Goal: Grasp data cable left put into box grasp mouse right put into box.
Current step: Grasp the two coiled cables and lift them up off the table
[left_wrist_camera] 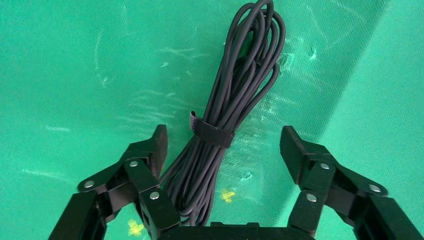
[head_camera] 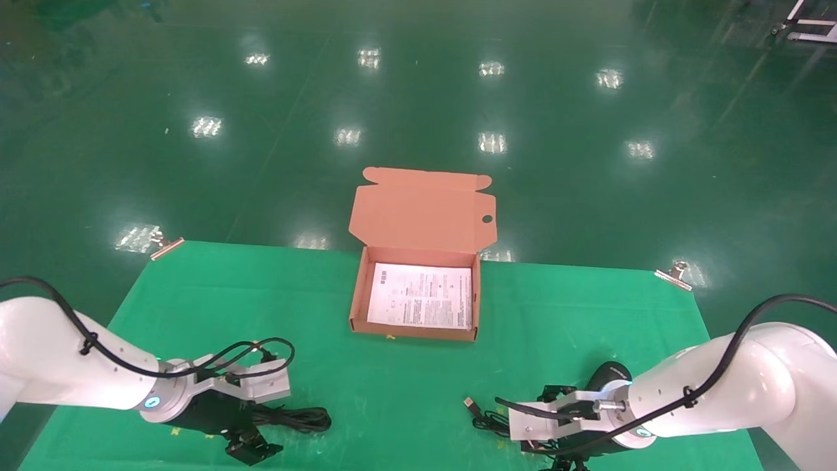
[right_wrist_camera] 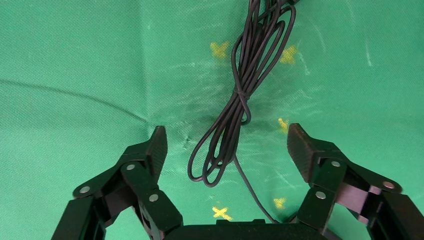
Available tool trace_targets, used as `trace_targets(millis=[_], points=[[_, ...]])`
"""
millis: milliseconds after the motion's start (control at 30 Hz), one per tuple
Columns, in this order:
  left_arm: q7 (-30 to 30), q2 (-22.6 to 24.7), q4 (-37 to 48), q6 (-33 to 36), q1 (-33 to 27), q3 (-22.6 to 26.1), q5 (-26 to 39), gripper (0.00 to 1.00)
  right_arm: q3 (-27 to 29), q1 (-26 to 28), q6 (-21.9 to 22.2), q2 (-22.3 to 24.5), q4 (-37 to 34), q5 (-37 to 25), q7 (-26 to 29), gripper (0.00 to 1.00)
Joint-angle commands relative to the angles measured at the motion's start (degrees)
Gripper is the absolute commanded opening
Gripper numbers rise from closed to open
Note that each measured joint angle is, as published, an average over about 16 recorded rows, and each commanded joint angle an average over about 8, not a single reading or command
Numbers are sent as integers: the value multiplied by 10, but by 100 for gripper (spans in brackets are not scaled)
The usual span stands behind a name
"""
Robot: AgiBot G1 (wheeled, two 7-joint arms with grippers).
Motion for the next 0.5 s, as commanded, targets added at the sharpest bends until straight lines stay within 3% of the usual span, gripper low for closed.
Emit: trace_targets(millis=[33, 500], points=[[-1, -1, -2, 0, 0, 0, 0, 0, 0, 0, 0, 0, 1, 0, 0, 0], [-2, -2, -6, 1, 1, 0, 0, 0, 0, 0, -2, 1, 4, 1, 0, 0]])
